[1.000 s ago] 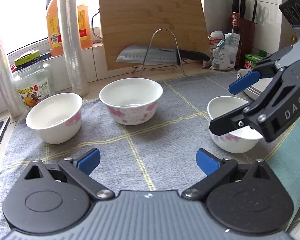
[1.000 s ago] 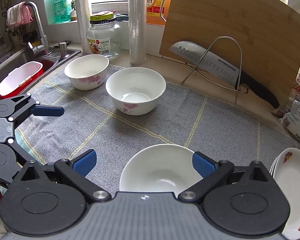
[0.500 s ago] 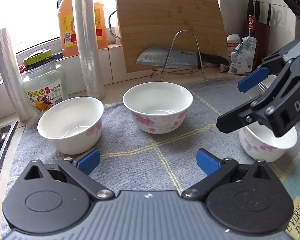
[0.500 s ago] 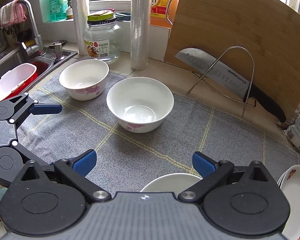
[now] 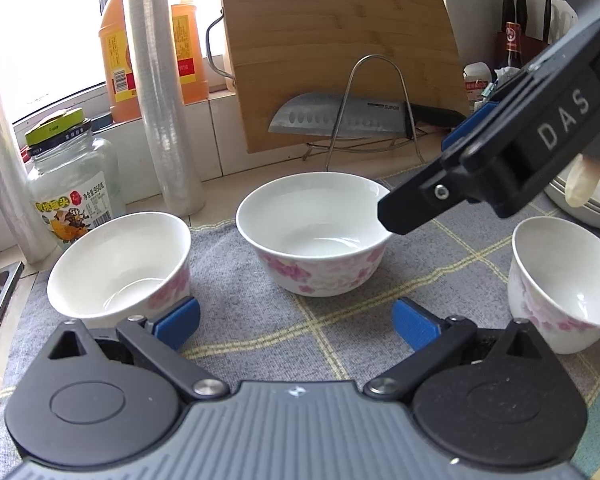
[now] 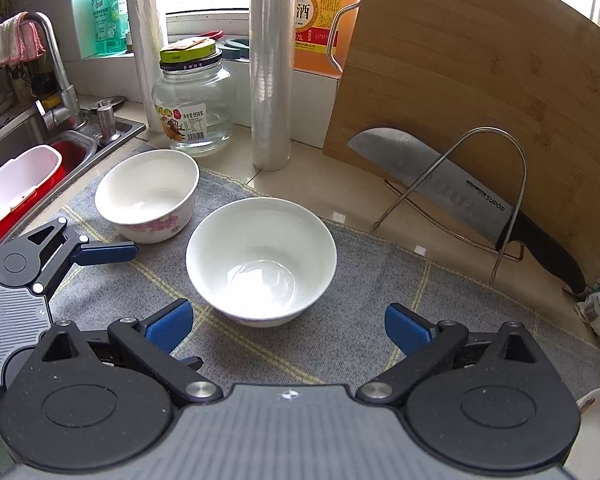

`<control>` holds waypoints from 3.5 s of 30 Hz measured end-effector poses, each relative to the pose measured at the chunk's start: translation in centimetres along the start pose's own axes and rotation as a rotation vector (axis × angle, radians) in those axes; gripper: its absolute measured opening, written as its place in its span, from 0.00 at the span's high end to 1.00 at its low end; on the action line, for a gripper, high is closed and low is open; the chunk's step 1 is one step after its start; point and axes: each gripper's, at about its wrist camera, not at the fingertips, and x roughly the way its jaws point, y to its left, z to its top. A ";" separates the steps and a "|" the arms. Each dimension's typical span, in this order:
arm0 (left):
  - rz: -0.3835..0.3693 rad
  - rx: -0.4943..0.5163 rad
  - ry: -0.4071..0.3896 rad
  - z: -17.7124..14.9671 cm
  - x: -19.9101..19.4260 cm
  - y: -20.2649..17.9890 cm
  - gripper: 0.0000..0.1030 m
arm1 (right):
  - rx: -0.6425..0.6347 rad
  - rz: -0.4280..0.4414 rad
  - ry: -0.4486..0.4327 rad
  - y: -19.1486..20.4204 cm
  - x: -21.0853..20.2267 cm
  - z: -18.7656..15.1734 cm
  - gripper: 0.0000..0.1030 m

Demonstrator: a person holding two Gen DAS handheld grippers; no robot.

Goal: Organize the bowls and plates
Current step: 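Carry the held bowl over the other pink-flowered bowl with the right gripper, then lower the held bowl into the other pink-flowered bowl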

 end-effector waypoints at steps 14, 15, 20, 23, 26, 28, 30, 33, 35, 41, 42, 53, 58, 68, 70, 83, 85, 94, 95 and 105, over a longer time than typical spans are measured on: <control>-0.041 -0.007 -0.005 1.3 2.1 -0.2 0.04 | -0.020 0.022 0.023 -0.4 2.6 1.9 0.00; -0.050 -0.009 -0.007 1.4 2.2 -0.1 0.05 | -0.020 0.027 0.025 -0.4 2.8 2.0 0.00; -0.072 -0.019 -0.017 1.9 2.7 -0.1 0.10 | -0.026 0.038 0.031 -0.8 3.7 2.5 0.00; -0.081 -0.027 -0.017 2.2 3.2 0.0 0.14 | -0.035 0.046 0.037 -1.0 4.4 2.8 0.00; -0.086 -0.027 -0.020 2.3 3.4 0.1 0.15 | -0.043 0.058 0.042 -1.0 5.0 3.1 0.01; -0.088 -0.028 -0.020 2.3 3.5 0.1 0.15 | -0.048 0.068 0.049 -1.1 5.5 3.4 0.08; -0.092 -0.032 -0.019 2.2 3.5 0.2 0.15 | -0.051 0.075 0.057 -1.1 5.9 3.5 0.13; -0.096 -0.036 -0.017 2.2 3.5 0.4 0.15 | -0.060 0.083 0.068 -1.1 6.6 3.7 0.18; -0.097 -0.036 -0.016 2.2 3.5 0.4 0.15 | -0.068 0.085 0.072 -1.1 6.9 3.8 0.19; -0.089 -0.021 -0.019 2.3 3.6 0.4 0.14 | -0.078 0.108 0.079 -1.1 7.4 3.9 0.27; -0.089 -0.019 -0.020 2.3 3.6 0.4 0.14 | -0.079 0.112 0.080 -1.1 7.5 3.9 0.27; -0.099 0.001 -0.011 2.5 3.7 0.6 0.15 | -0.084 0.118 0.079 -1.0 7.5 3.9 0.29; -0.104 0.007 0.008 2.6 3.6 0.6 0.15 | -0.081 0.125 0.080 -1.0 7.1 3.7 0.29; -0.125 0.003 0.015 3.0 2.0 0.2 0.15 | -0.089 0.134 0.057 -0.5 5.2 3.4 0.29; -0.127 0.009 0.018 3.0 1.5 0.0 0.15 | -0.091 0.136 0.053 -0.4 4.6 3.4 0.28; -0.143 0.049 0.032 3.3 -2.1 -1.6 0.15 | -0.082 0.134 0.003 0.6 0.0 1.8 0.28; -0.152 0.057 0.036 3.2 -2.7 -2.0 0.15 | -0.077 0.134 -0.003 0.8 -0.8 1.2 0.28; -0.208 0.113 0.037 3.1 -5.2 -4.7 0.15 | -0.042 0.098 -0.019 0.7 -4.3 -1.7 0.28; -0.216 0.121 0.033 3.1 -5.4 -5.1 0.15 | -0.035 0.092 -0.021 0.6 -4.7 -2.0 0.28; -0.293 0.167 0.005 3.3 -6.0 -8.7 0.15 | 0.032 0.009 -0.029 -1.3 -7.8 -5.0 0.28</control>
